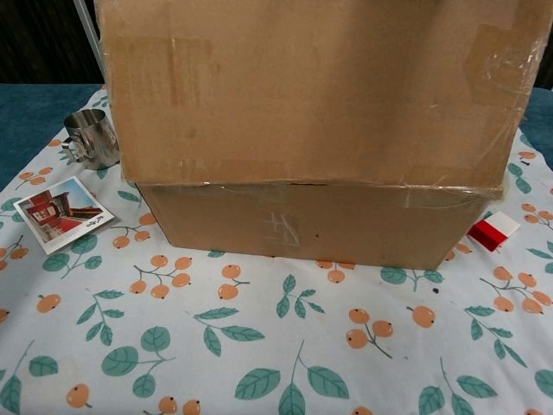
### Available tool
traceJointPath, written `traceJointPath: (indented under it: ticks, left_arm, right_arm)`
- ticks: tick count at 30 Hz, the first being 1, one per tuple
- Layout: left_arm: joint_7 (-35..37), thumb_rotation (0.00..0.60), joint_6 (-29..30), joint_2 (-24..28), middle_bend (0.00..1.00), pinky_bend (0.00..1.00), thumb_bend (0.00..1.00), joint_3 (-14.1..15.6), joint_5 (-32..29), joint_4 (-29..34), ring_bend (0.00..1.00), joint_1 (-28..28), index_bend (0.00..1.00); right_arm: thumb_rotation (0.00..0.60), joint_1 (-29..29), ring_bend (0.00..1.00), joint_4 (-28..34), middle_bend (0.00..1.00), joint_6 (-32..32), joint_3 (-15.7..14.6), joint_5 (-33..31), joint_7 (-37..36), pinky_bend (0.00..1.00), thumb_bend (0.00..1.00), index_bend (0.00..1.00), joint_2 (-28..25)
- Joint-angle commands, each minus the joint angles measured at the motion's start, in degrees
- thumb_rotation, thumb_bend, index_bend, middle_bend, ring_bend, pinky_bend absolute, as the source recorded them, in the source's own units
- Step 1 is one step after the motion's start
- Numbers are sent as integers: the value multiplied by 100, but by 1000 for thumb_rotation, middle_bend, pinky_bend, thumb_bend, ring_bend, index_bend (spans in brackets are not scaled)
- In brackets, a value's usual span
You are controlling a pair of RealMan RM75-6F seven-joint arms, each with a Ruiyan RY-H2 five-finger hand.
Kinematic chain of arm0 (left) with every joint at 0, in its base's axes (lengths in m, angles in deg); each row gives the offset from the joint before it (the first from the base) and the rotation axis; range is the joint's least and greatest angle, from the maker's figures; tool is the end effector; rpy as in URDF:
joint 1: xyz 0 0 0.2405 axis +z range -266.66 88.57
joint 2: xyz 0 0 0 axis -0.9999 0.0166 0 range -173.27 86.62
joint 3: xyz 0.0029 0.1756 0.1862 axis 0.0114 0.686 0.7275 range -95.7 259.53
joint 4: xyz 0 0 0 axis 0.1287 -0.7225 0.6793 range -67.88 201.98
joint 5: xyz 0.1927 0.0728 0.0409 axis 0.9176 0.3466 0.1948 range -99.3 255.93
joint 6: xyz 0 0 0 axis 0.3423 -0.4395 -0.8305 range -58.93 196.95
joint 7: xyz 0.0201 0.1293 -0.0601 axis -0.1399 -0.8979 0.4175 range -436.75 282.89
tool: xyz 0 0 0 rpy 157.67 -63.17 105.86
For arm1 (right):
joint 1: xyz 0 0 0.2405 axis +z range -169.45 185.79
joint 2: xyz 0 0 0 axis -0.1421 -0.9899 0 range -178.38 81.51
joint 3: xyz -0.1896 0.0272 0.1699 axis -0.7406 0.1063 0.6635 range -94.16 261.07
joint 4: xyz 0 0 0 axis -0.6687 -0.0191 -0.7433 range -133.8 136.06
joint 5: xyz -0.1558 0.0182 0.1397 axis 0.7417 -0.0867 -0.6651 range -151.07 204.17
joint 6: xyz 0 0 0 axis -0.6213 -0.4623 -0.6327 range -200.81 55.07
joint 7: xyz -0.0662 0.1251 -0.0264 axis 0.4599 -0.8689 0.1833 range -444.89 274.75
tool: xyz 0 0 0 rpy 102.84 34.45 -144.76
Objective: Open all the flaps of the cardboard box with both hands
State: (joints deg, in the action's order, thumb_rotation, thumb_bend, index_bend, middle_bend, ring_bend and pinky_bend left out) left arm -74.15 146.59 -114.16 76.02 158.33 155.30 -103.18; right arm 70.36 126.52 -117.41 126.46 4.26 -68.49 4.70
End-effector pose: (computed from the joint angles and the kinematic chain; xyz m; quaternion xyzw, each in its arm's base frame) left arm -0.2954 0.2419 0.1227 -0.5897 -0.4187 -0.4236 0.5454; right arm 0.0347 -0.3260 0.1295 0.5087 -0.7476 0.3849 0.1849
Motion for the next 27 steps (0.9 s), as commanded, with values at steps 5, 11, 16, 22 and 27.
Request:
traceJointPath:
  ticks: [5, 11, 16, 22, 27]
  left_arm:
    - [2, 600, 2, -11, 0, 0, 244, 8, 20, -12, 0, 2, 0]
    - [25, 600, 13, -13, 0, 0, 244, -5, 16, -27, 0, 7, 0]
    - [18, 600, 3, -16, 0, 0, 244, 1, 29, -36, 0, 3, 0]
    - [12, 600, -4, -5, 0, 0, 244, 0, 21, -29, 0, 5, 0]
    - [-79, 600, -25, 21, 0, 0, 245, 9, 44, -18, 0, -13, 0]
  right_arm:
    - [600, 69, 510, 318, 537, 532, 23, -127, -297, 509, 1000, 444, -475]
    - [600, 190, 510, 410, 536, 783, -125, -144, -514, 509, 1000, 442, -688]
    - [600, 279, 510, 549, 532, 1089, -271, -158, -704, 509, 1000, 441, -938]
    - [600, 233, 493, 711, 507, 962, -526, 363, -796, 505, 974, 439, -1068]
    - [600, -161, 405, 925, 412, -41, -948, 1691, -733, 405, 768, 335, -843]
